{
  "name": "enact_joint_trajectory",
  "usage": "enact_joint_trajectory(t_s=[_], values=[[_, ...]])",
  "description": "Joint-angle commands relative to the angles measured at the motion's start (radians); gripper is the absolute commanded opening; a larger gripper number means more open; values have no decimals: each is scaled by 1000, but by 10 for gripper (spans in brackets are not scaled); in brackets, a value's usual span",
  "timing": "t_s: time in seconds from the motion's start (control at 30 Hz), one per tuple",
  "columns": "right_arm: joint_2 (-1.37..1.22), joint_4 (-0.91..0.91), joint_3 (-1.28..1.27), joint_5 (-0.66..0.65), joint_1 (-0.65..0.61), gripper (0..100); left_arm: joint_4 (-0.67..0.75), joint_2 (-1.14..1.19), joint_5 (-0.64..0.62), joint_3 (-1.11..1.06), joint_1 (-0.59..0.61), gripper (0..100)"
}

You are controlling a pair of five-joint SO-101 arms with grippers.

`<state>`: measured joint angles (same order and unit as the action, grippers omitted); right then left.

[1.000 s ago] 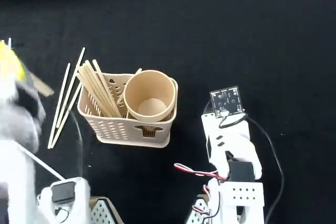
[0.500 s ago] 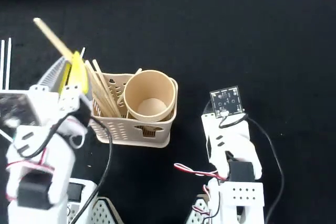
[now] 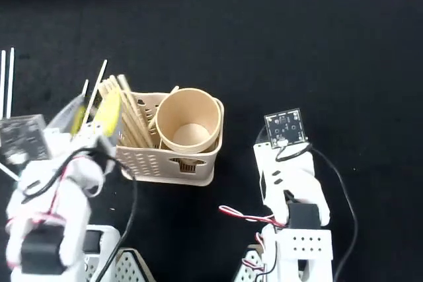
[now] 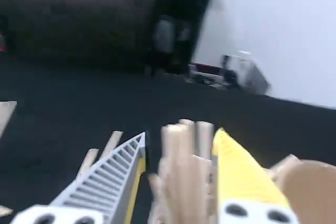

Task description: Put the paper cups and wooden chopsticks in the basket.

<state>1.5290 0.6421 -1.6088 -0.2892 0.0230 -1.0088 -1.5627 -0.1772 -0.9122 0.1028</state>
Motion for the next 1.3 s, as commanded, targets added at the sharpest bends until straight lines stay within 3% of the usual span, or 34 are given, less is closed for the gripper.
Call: enact_joint_trajectory(t_s=[0.0,0.2,0.3,0.5,0.67,0.9,1.27], values=[[8,-2,19,-12,-3,13,-87,72,48,145,303,225],[8,-2,19,-12,-3,13,-75,376,195,148,697,225],[8,-2,18,-12,-5,13,25,577,216,147,808,224],[8,-2,18,-12,-5,13,216,993,210,191,852,224],[8,-2,18,-12,-6,13,278,1338,94,360,848,223],[8,-2,16,-12,-8,13,12,1748,-71,819,803,223],[8,-2,16,-12,-8,13,-351,2176,-192,1491,777,223]])
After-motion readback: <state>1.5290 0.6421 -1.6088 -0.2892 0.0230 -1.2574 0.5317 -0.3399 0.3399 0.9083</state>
